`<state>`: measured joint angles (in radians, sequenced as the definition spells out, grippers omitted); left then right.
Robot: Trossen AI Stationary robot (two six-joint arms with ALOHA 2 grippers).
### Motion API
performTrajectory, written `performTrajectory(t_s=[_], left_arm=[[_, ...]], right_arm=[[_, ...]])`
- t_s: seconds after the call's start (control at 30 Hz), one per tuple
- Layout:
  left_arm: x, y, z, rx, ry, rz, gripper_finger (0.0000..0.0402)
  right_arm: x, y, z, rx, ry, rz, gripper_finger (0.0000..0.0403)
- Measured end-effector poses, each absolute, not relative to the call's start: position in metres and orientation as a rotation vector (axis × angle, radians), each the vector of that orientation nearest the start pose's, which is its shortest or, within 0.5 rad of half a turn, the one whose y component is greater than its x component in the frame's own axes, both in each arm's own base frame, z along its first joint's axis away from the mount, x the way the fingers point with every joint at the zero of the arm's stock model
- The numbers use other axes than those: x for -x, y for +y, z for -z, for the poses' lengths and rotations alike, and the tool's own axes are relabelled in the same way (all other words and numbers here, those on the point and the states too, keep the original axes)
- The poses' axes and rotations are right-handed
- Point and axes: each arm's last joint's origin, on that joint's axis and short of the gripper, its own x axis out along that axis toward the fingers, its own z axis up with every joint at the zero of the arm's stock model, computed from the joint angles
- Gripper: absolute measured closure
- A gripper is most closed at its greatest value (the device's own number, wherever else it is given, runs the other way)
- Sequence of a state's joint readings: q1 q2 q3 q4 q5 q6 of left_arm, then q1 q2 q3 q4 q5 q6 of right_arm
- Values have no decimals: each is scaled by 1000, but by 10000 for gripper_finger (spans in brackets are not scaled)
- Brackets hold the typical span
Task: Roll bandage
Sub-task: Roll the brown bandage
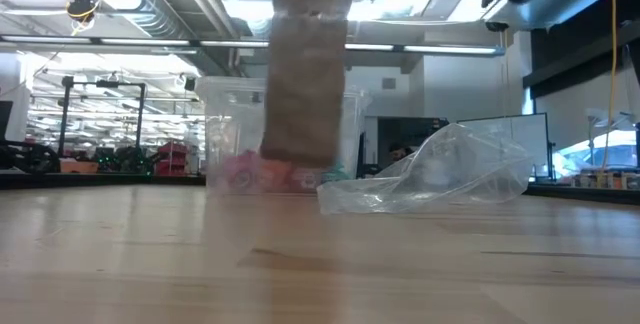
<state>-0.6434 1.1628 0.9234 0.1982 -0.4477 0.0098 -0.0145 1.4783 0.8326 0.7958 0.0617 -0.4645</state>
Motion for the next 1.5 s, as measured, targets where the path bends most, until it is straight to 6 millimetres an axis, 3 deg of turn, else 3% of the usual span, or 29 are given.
performTrajectory(t_s=[0.23,0.47,0.63,0.8,1.0,1.1,1.27,1.5], left_arm=[[-218,-136,-319,37,236,-35,402],[-219,-106,-301,65,340,-390,402],[-217,-85,-301,4,289,-667,402],[-208,-74,-318,-94,183,-865,402],[-204,-71,-339,-228,168,-930,402],[-205,-72,-348,-267,164,-928,402],[-206,-72,-358,-318,164,-931,402],[-206,-72,-361,-389,191,-921,402]], right_arm=[[-296,2,-320,501,-274,89,394],[-280,36,-338,542,-410,-99,393],[-276,67,-334,591,-391,-180,390],[-274,88,-317,598,-195,-170,389],[-279,96,-299,404,-23,-62,380],[-287,99,-285,283,27,-69,347],[-302,105,-259,181,104,-83,259],[-309,104,-245,222,154,10,157]])
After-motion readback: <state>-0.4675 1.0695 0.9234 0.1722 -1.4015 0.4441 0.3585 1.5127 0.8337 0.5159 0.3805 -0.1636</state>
